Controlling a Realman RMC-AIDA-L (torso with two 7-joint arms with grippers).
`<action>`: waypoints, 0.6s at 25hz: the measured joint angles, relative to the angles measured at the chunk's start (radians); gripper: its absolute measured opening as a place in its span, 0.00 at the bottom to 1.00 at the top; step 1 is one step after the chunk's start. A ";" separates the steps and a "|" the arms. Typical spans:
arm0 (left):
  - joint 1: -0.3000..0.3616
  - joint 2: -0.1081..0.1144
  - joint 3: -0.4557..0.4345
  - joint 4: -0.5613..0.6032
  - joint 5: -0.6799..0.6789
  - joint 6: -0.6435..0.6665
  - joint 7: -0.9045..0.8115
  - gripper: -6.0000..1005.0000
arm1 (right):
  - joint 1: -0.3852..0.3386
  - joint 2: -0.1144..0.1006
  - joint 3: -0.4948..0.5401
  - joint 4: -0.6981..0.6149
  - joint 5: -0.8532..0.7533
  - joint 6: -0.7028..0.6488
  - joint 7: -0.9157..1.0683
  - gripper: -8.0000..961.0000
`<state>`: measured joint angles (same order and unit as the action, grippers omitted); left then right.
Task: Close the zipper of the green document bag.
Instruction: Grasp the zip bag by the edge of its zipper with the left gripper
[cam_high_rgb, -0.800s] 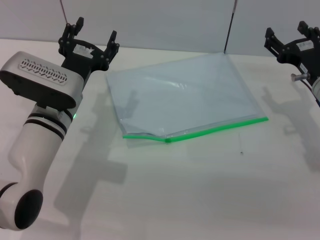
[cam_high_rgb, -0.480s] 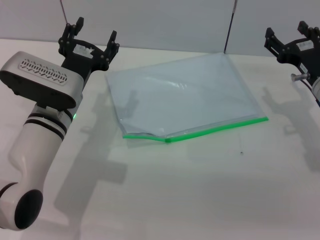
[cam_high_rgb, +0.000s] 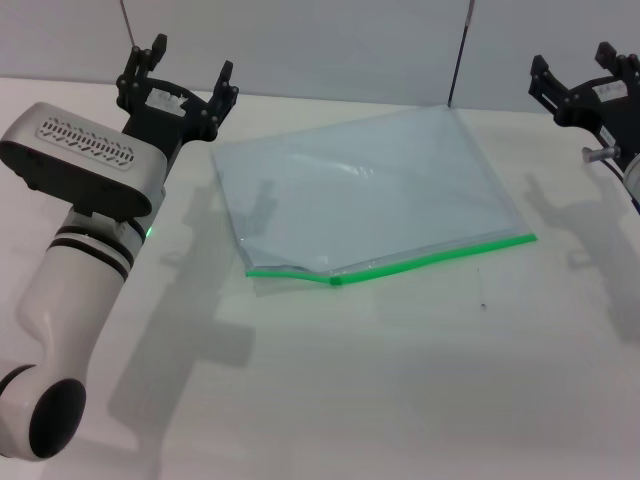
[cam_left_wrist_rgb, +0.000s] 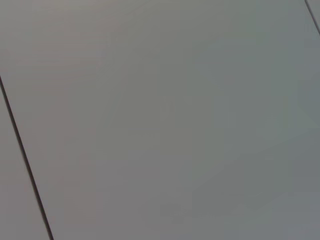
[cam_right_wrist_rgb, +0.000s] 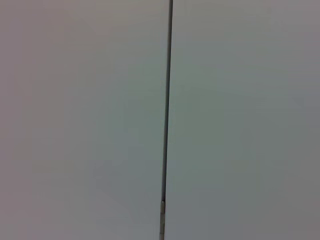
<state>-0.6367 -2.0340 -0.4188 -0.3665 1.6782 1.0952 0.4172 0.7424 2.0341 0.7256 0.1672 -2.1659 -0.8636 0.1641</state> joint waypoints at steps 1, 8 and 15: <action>0.000 0.000 0.000 0.000 0.000 0.000 0.000 0.79 | 0.000 0.000 0.000 0.000 0.000 0.000 0.000 0.90; 0.003 0.000 0.005 -0.013 0.000 0.000 0.055 0.79 | -0.004 -0.001 0.000 0.000 0.000 0.000 0.000 0.90; 0.053 -0.001 0.004 -0.130 -0.010 0.000 0.407 0.79 | -0.011 -0.002 -0.007 0.000 0.000 -0.002 0.000 0.90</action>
<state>-0.5837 -2.0351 -0.4144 -0.4965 1.6682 1.0951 0.8241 0.7309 2.0323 0.7191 0.1672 -2.1660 -0.8661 0.1641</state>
